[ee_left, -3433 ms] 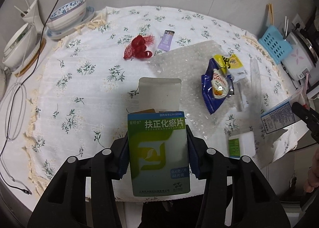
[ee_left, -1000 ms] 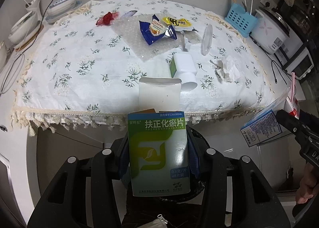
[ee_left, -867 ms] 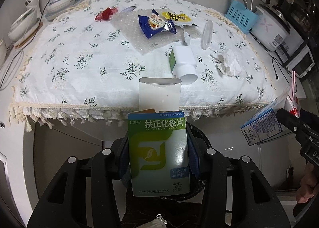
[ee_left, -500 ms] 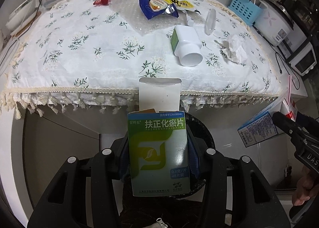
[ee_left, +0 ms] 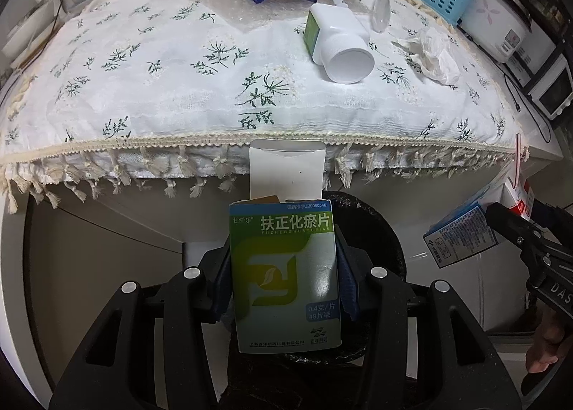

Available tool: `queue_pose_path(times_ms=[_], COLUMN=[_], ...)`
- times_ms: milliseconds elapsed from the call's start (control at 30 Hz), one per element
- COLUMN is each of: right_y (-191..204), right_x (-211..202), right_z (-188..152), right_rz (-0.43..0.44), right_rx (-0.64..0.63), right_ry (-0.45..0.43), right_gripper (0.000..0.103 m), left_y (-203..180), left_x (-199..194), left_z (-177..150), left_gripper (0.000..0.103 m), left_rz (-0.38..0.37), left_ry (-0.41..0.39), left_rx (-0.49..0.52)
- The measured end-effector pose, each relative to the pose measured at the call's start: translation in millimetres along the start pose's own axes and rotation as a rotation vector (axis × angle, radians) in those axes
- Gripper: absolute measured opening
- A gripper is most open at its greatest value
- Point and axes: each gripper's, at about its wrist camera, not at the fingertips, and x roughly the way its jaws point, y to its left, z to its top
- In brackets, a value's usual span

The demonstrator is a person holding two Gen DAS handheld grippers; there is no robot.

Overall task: Collect trash
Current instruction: 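Lift and carry the box with left tool while right tool carries the carton toward the bin, then open left tool over the black bin to drop the medicine box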

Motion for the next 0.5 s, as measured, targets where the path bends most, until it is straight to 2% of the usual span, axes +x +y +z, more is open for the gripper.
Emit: queue_pose_path(times_ms=[500], right_y=[-16.3], right_x=[4.7], right_z=[-13.9], right_rz=[-0.033], right_rx=[0.023], right_ry=[-0.001], right_gripper=[0.065], left_y=[-21.9], left_x=[35.9], left_z=[-14.2], left_gripper=[0.047], left_rz=[-0.008], left_ry=[0.042], left_rx=[0.045])
